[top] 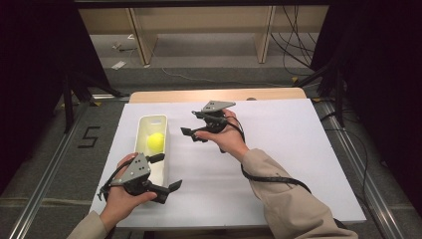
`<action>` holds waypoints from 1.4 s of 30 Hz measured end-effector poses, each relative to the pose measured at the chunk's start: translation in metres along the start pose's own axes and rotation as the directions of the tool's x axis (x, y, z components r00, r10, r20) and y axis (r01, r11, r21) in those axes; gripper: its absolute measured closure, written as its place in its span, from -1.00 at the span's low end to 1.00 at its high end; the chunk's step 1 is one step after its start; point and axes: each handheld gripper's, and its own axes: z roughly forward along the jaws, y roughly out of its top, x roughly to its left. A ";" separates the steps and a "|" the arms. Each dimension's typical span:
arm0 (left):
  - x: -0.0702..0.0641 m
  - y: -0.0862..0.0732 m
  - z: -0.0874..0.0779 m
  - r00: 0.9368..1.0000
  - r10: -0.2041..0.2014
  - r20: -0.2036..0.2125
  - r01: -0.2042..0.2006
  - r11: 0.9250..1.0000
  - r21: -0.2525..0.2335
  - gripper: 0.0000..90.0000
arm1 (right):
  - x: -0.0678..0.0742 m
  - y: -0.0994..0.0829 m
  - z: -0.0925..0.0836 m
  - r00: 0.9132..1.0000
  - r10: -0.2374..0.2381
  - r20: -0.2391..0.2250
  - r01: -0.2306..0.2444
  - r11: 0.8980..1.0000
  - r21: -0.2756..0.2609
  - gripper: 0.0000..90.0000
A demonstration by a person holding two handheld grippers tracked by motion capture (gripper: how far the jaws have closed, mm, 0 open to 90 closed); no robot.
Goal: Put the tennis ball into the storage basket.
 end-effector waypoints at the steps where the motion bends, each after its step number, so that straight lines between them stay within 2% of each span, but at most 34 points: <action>1: 0.000 0.000 0.000 1.000 0.000 0.000 0.000 1.000 0.000 -0.99 | -0.001 -0.001 -0.002 1.000 0.001 0.004 -0.001 1.000 -0.003 -0.67; 42: 0.000 0.000 0.001 1.000 -0.003 -0.005 0.003 1.000 0.003 -0.99 | -0.020 -0.022 -0.057 0.996 0.021 0.082 -0.021 1.000 -0.007 -0.66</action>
